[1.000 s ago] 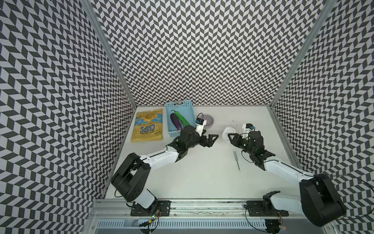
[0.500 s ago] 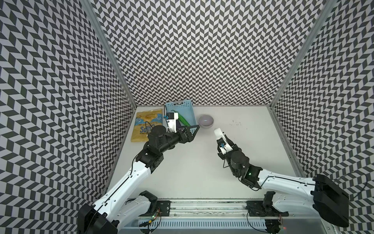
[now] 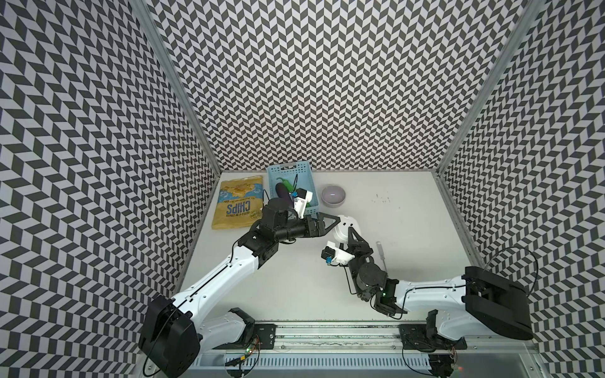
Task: Remove the battery from the alarm
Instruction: Adjust the alarm at the center of the board.
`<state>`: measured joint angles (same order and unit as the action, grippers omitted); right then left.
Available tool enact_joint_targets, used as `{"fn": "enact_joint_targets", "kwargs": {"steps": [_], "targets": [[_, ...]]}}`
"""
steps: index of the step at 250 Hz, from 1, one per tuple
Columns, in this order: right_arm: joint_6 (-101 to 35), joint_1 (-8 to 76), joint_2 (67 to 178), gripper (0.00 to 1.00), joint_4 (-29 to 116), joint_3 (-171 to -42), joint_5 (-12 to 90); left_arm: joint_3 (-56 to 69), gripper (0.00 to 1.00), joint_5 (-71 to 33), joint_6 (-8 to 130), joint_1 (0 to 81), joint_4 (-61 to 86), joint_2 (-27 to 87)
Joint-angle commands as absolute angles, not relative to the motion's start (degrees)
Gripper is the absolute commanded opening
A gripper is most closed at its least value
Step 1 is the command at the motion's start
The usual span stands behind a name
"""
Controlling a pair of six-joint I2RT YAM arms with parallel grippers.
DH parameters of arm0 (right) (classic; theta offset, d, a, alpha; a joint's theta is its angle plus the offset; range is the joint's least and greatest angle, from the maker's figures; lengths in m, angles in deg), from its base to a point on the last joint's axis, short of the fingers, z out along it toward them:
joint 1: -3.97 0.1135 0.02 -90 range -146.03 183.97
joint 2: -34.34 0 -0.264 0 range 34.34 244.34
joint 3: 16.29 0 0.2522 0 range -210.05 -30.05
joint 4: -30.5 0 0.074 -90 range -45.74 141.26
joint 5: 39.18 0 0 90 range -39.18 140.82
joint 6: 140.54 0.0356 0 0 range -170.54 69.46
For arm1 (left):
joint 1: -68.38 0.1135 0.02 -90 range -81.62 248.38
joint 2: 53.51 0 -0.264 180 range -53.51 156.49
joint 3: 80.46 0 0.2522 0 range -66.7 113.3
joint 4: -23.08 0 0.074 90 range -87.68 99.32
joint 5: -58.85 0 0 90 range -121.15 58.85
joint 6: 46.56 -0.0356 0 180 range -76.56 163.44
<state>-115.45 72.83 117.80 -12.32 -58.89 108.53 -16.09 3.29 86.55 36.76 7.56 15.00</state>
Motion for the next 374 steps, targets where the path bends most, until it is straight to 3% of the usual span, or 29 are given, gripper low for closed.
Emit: {"fn": "enact_joint_targets", "kwargs": {"steps": [1,53,95,140,164,183,203,248,302,329,346,374], "targets": [[-121.25,73.51,119.09,0.32,-22.71,-59.57,110.80,-14.45,1.00,5.31,86.68,35.49,9.24,16.18],[-121.55,73.58,119.94,0.32,-22.72,-61.07,111.32,-15.36,0.88,5.86,88.42,33.62,11.07,18.55],[-121.45,73.62,120.71,0.32,-21.41,-61.75,111.55,-15.59,0.64,8.67,90.73,32.82,14.77,20.86],[-121.92,73.67,121.17,0.32,-21.08,-61.78,111.82,-15.35,0.51,8.47,90.85,32.08,15.61,22.39],[-122.35,73.73,121.35,0.32,-20.47,-61.74,111.99,-15.44,0.51,7.81,90.57,31.56,15.15,23.39],[-123.35,73.76,121.85,0.32,-20.40,-61.61,111.92,-15.43,0.67,7.48,89.55,31.29,14.45,24.32],[-125.07,73.75,122.78,0.32,-21.64,-61.21,111.99,-15.52,0.70,6.59,88.53,31.05,13.37,25.21],[-127.61,73.76,125.08,0.32,-25.29,-60.90,112.76,-16.29,0.53,6.38,89.01,31.00,13.89,26.43],[-127.53,73.58,125.57,0.33,-25.80,-60.42,113.18,-16.38,0.42,5.03,89.21,31.11,14.58,24.94],[-125.60,73.34,125.27,0.50,-24.92,-60.03,113.24,-16.55,0.28,5.06,89.23,31.28,15.20,24.82],[-123.38,73.23,124.17,0.67,-23.43,-59.47,112.75,-16.95,0.19,4.89,89.06,31.70,15.62,24.66],[-111.97,73.23,118.80,0.86,-9.01,-60.20,109.67,-18.11,0.12,3.56,87.99,33.40,16.50,23.46]]}}
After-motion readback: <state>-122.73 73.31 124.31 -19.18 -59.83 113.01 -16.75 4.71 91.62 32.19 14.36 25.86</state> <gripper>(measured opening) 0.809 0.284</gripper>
